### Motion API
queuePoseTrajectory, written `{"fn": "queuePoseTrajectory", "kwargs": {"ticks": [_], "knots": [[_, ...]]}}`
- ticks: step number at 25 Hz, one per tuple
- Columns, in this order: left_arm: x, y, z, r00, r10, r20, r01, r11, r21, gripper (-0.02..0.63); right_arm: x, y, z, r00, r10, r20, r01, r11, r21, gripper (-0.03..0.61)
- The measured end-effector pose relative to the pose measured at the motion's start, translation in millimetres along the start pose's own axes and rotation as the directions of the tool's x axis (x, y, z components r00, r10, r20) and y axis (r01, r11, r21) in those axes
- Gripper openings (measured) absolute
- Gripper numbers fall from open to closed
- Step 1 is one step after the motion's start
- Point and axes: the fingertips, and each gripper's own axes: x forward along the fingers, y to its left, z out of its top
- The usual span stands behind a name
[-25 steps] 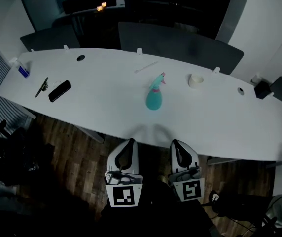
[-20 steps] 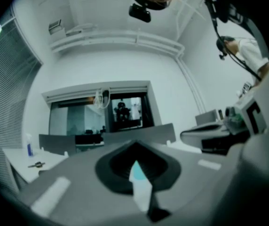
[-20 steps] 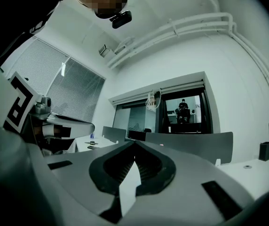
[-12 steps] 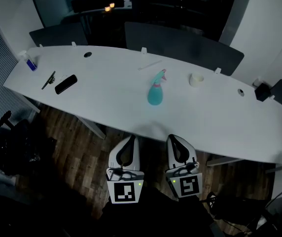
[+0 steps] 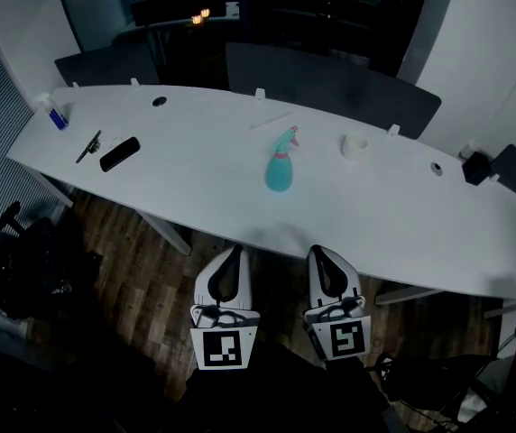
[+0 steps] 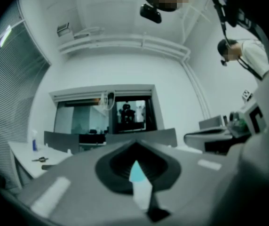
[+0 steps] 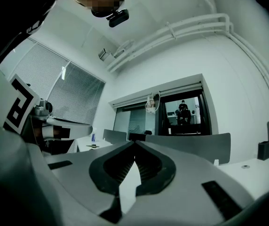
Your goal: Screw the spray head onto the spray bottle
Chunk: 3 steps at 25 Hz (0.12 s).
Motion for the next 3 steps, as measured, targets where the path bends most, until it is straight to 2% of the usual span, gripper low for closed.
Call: {"fn": "queuePoseTrajectory", "kwargs": {"ticks": [3], "knots": [[2.0,0.0,2.6,1.0,0.003,0.006,-0.003,1.0,0.015,0.005,-1.8,-4.7,-0.8,1.0,-0.005,-0.005,0.005,1.0,0.002,0.006]]}}
